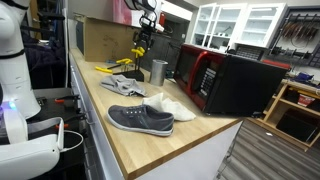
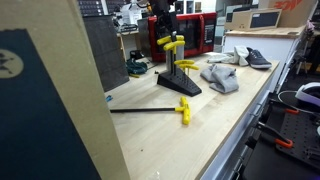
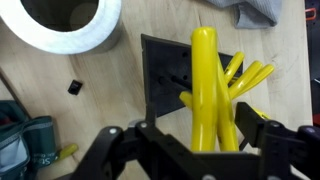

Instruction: Remove the largest tool on the rack and place it on the table

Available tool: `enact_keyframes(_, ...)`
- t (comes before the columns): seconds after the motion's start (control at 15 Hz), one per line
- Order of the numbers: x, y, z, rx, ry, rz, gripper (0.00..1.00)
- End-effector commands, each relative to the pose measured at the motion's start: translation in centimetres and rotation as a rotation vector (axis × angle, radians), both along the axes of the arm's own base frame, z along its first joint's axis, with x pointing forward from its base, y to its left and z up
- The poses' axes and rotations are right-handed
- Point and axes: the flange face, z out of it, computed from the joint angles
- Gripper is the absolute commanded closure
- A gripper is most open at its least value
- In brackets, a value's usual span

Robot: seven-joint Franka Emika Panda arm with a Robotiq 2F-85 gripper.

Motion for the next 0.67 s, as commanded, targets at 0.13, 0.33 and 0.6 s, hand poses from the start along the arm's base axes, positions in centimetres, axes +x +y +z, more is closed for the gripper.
enact_keyframes(0.13,0.06,0.23,1.88,0.002,-0.027,0.008,0.65)
enact_keyframes(0.33,-0.07,0.44,1.95,0.004,-0.028,0.010,0.88)
enact_keyframes(0.6,-0.46,1.07,2.27,-0.005,-0.033,0.013,0.94)
